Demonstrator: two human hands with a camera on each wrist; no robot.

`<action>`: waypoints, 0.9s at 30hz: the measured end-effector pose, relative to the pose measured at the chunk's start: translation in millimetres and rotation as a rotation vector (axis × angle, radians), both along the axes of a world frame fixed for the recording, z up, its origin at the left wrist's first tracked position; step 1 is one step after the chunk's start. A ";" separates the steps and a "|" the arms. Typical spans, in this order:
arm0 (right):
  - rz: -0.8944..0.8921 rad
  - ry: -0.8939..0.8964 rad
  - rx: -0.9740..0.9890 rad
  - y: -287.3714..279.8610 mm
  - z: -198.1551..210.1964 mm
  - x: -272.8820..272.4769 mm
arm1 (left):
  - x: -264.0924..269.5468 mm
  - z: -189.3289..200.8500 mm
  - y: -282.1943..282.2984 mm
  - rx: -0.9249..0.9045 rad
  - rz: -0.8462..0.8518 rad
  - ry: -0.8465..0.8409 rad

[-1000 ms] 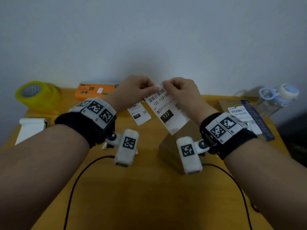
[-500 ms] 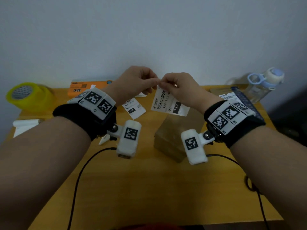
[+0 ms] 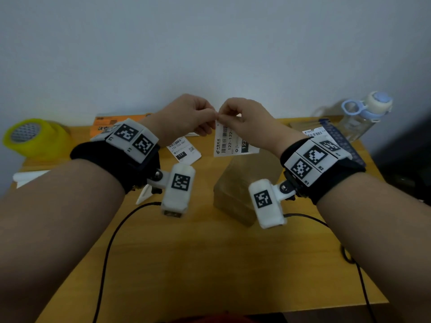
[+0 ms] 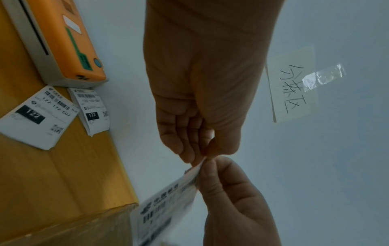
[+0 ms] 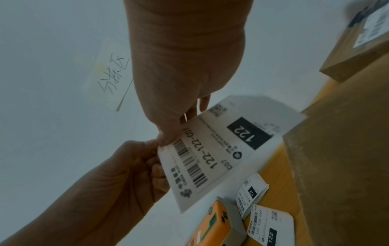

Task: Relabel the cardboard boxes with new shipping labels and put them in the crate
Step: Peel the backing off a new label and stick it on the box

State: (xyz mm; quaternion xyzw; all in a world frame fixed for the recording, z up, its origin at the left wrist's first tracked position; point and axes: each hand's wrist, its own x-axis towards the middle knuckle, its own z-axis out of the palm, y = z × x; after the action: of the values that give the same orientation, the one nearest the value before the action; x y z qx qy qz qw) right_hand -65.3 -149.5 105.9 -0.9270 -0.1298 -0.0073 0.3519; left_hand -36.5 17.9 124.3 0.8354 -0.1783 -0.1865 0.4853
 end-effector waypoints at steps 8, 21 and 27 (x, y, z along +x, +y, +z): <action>-0.157 -0.176 0.349 9.1 -7.7 -4.6 | -3.0 -13.5 -2.2 -0.230 0.141 -0.024; -0.215 -0.071 0.651 13.1 -13.1 -7.9 | -8.6 -22.1 -7.5 -0.294 0.160 -0.086; -0.231 -0.051 0.721 11.6 -12.9 -9.8 | -8.8 -22.2 -8.2 -0.324 0.168 -0.080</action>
State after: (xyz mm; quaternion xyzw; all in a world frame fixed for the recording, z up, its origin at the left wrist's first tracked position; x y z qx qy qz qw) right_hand -75.1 -137.9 93.0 -0.7518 -0.0223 -0.1150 0.6489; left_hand -45.3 9.7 102.1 0.7650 -0.1550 -0.0808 0.6199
